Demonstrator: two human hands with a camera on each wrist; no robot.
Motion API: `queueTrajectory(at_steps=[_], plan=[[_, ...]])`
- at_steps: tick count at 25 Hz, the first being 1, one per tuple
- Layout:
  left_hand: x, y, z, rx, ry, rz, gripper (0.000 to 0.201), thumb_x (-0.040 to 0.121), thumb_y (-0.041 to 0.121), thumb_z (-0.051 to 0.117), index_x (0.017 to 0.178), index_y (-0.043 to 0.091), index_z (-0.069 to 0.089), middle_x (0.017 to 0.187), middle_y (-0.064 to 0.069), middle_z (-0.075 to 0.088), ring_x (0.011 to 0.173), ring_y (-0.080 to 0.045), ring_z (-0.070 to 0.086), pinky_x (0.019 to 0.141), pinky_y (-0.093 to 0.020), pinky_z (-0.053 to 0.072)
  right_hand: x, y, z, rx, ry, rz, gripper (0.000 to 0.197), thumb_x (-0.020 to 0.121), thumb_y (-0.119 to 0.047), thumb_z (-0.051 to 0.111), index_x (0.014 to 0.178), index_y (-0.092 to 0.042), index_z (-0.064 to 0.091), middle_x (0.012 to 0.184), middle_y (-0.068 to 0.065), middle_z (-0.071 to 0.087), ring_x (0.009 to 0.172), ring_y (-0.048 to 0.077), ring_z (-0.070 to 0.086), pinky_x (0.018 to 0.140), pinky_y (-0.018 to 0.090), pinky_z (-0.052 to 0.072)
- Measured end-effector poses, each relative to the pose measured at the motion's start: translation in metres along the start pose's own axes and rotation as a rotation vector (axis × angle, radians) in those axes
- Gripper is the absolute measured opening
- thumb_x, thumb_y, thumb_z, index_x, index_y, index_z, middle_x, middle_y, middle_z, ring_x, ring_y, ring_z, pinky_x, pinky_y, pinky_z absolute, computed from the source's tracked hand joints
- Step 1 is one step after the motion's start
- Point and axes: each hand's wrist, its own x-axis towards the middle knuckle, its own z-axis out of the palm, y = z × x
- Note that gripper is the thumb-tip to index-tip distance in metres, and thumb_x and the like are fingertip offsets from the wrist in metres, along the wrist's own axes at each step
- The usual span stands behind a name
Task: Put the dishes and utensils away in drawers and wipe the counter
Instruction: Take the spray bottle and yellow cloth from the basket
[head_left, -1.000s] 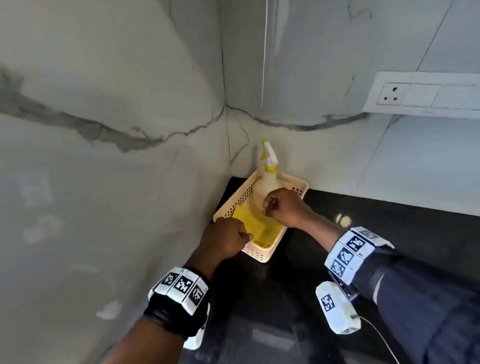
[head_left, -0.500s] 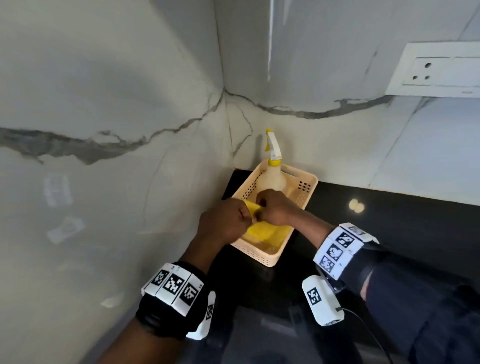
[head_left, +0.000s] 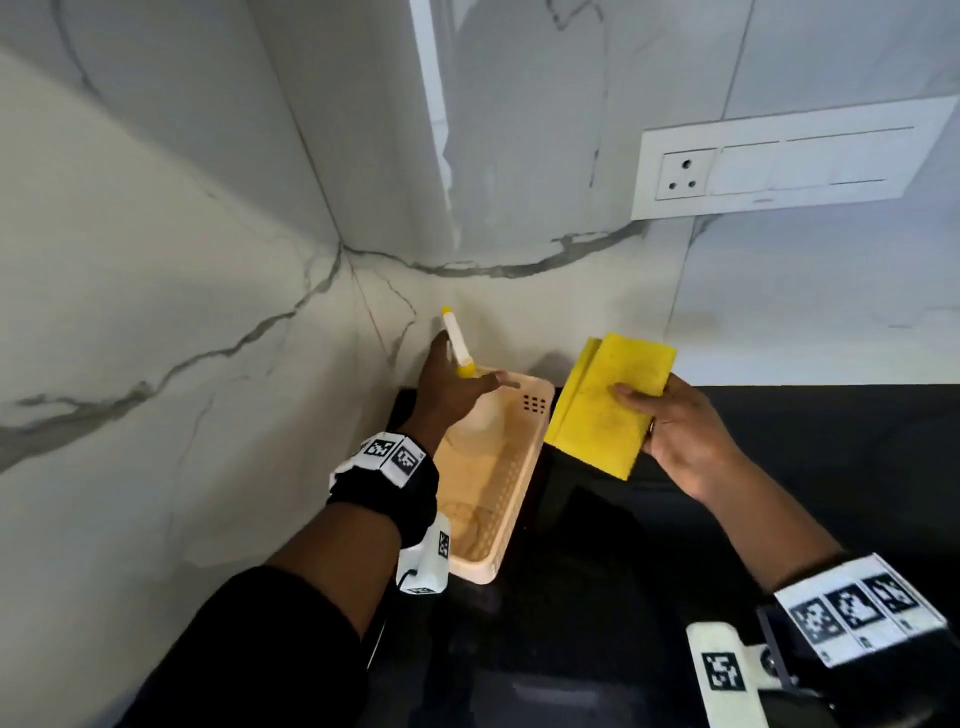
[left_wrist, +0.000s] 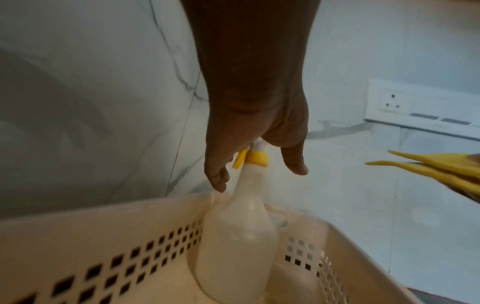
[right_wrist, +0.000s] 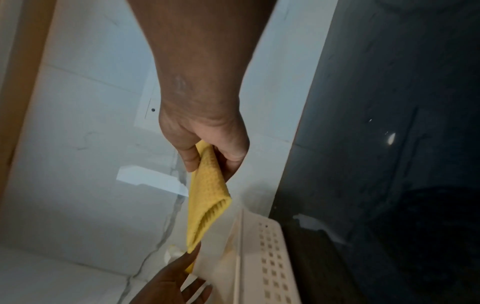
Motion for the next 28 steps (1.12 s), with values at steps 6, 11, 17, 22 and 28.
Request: queueTrajectory(at_steps=[6,11,17,22,28], plan=[[0.010,-0.009,0.005,-0.068,0.068,0.175,0.028,0.093,0.025,0.064,0.105,0.003,0.052,0.094,-0.016,0.063,0.075,-0.019,0.059,0.064,-0.020,0.047,-0.001,0.002,-0.029,-0.010,0.106,0.007,0.064,0.069,-0.012,0.074,0.130,-0.011,0.056,0.122,0.007,0.068,0.113,0.027,0.063,0.084,0.045,0.053],[-0.013,0.001,-0.006,-0.294,-0.069,0.280,0.023,0.088,0.035,0.063,0.103,0.018,0.060,0.099,-0.019,0.063,0.081,-0.038,0.066,0.076,-0.049,0.055,-0.004,0.002,-0.036,0.017,0.132,-0.019,0.047,0.086,-0.001,0.066,0.130,-0.010,0.056,0.123,0.008,0.067,0.109,0.024,0.064,0.081,0.043,0.053],[-0.057,0.100,-0.039,-0.318,-0.235,0.495,0.016,0.095,-0.005,0.052,0.107,-0.011,0.059,0.096,-0.029,0.063,0.053,-0.012,0.061,0.041,-0.027,0.045,-0.029,-0.012,-0.067,-0.014,0.140,-0.093,0.053,0.071,-0.021,0.084,0.119,-0.015,0.062,0.115,0.005,0.070,0.105,0.023,0.067,0.077,0.040,0.054],[-0.131,0.131,-0.004,-0.087,-0.537,0.293,0.025,0.088,0.004,0.051,0.079,-0.012,0.068,0.082,-0.018,0.072,0.040,-0.034,0.052,0.038,-0.021,0.040,-0.056,-0.022,-0.119,-0.166,0.109,-0.090,0.028,0.081,-0.006,0.073,0.106,-0.017,0.066,0.109,0.007,0.071,0.105,0.029,0.066,0.090,0.053,0.052],[-0.200,0.133,0.082,0.060,-0.501,0.071,0.044,0.088,0.033,0.059,0.067,-0.006,0.062,0.058,-0.018,0.063,0.038,-0.029,0.048,0.037,-0.029,0.040,-0.076,-0.026,-0.157,-0.205,-0.020,-0.023,0.022,0.089,0.006,0.061,0.104,-0.010,0.063,0.096,0.001,0.071,0.092,0.020,0.067,0.075,0.036,0.057]])
